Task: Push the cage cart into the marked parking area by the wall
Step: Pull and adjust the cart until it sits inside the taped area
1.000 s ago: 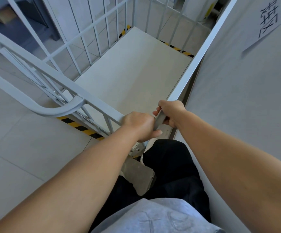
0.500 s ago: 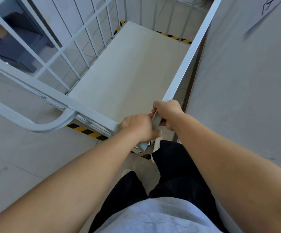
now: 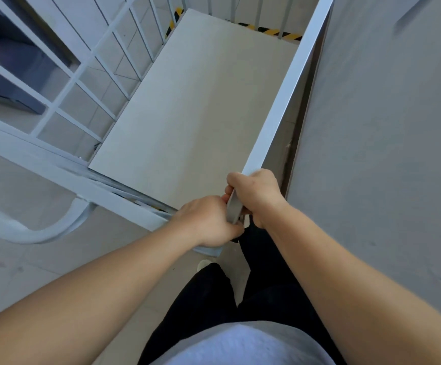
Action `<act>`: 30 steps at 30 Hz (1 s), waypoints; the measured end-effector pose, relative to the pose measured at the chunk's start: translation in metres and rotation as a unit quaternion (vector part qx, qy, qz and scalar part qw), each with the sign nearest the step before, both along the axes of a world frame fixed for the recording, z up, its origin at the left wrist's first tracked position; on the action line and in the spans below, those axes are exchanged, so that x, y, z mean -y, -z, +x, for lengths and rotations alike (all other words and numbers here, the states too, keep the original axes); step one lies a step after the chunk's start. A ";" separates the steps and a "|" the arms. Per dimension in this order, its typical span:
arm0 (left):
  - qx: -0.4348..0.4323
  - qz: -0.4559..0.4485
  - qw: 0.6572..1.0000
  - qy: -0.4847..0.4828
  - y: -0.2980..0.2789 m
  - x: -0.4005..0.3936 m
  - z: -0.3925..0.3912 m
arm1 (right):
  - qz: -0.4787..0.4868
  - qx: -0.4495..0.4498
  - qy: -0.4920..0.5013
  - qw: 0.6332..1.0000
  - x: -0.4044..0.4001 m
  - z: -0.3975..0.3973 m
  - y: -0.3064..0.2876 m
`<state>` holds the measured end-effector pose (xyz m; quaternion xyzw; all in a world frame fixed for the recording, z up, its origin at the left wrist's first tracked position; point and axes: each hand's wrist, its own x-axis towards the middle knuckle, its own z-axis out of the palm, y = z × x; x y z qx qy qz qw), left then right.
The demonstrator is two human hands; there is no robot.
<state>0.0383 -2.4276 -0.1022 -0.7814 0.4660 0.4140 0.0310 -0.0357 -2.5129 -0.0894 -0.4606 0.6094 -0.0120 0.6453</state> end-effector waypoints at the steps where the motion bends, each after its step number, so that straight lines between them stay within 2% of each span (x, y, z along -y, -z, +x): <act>1: 0.000 -0.003 1.000 0.003 0.001 0.000 0.000 | -0.007 -0.004 -0.002 1.000 -0.001 0.001 0.002; 6: 0.019 -0.005 1.000 0.018 -0.001 -0.002 0.000 | -0.026 -0.006 0.001 1.000 -0.007 0.005 0.009; 13: 0.009 0.026 1.000 -0.009 -0.006 -0.010 0.005 | -0.045 -0.001 -0.015 0.999 -0.012 0.004 0.008; 18: 0.021 0.048 0.999 0.008 -0.007 -0.022 0.019 | -0.029 0.019 -0.008 0.999 -0.023 0.015 0.011; 25: 0.032 0.053 0.998 0.010 -0.005 -0.035 0.028 | -0.047 0.020 0.038 0.998 -0.044 0.029 0.021; 30: 0.028 0.023 0.999 0.019 -0.003 -0.032 0.027 | -0.066 0.031 0.076 0.994 -0.046 0.032 0.020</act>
